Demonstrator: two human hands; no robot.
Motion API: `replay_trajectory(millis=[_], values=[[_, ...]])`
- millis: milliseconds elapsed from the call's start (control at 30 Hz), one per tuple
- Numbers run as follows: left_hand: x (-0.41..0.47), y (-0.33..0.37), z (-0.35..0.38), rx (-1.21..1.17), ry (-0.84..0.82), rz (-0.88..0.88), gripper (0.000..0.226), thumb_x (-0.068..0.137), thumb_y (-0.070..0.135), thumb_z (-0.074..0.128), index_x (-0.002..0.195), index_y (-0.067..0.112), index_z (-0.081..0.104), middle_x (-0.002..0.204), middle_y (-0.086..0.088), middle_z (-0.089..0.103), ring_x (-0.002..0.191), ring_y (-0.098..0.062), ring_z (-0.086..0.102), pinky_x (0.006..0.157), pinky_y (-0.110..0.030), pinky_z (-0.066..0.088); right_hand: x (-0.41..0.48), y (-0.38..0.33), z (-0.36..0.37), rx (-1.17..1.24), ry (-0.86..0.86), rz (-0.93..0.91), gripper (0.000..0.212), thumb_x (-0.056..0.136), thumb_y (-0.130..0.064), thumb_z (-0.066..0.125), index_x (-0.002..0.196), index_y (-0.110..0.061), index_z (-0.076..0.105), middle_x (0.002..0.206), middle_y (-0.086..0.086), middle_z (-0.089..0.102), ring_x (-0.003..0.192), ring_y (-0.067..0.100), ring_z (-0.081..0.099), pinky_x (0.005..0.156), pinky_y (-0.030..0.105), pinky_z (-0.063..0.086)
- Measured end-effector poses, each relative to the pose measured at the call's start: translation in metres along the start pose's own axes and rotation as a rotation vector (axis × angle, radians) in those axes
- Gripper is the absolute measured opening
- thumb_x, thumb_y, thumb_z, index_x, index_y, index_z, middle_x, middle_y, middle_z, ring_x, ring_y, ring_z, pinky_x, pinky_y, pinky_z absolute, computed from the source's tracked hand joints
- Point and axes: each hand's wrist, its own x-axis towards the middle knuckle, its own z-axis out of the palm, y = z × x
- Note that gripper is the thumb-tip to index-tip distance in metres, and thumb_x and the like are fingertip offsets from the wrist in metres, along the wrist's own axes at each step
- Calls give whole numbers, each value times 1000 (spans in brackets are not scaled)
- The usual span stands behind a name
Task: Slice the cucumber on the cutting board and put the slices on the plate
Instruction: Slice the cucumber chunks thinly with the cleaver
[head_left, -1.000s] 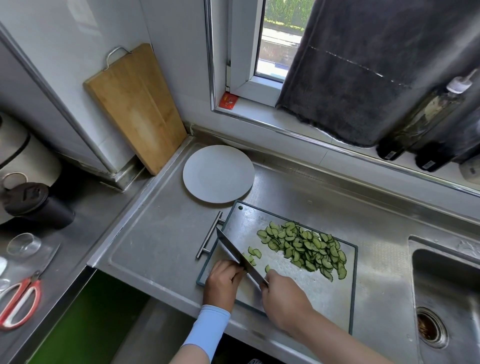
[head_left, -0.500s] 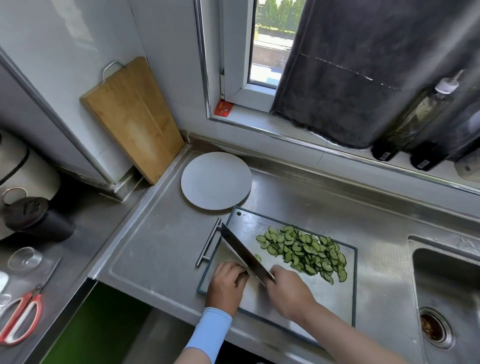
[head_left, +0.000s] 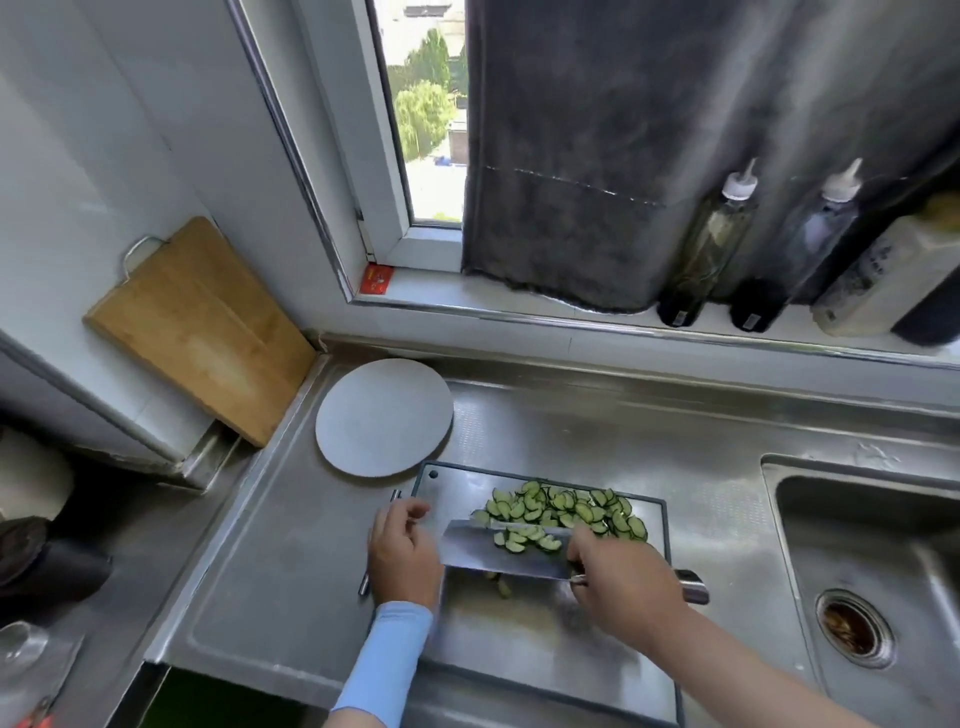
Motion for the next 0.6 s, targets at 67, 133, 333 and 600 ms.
replay_trajectory(millis=[67, 133, 333, 600], values=[[-9, 15, 1, 28, -260, 210, 25, 78, 5, 50, 83, 26, 62, 87, 14, 58, 84, -5, 55, 73, -19, 45, -2, 1, -2, -45, -2, -30, 25, 91, -26, 54, 116, -28, 51, 95, -4, 69, 83, 21, 65, 61, 31, 42], [-20, 24, 14, 151, -549, 336, 19, 80, 16, 60, 90, 30, 66, 93, 18, 54, 91, -3, 53, 79, -15, 43, -1, 3, 2, -55, -1, -60, 27, 91, -23, 55, 117, -28, 50, 94, -2, 69, 83, 24, 65, 62, 33, 44], [-30, 25, 50, 323, -702, 413, 23, 89, 45, 58, 110, 46, 67, 108, 20, 50, 107, 1, 42, 89, -15, 37, 5, 10, 6, -172, 14, -190, 45, 41, -32, 87, 74, -27, 57, 45, -3, 53, 36, 14, 51, 39, 23, 17], [-2, 20, 56, 519, -727, 139, 34, 92, 46, 57, 123, 36, 64, 126, 13, 50, 120, -9, 46, 103, -31, 39, 1, 27, 0, -154, -17, -221, 20, 83, -8, 49, 98, -17, 40, 63, -1, 37, 60, 28, 41, 44, 33, 17]])
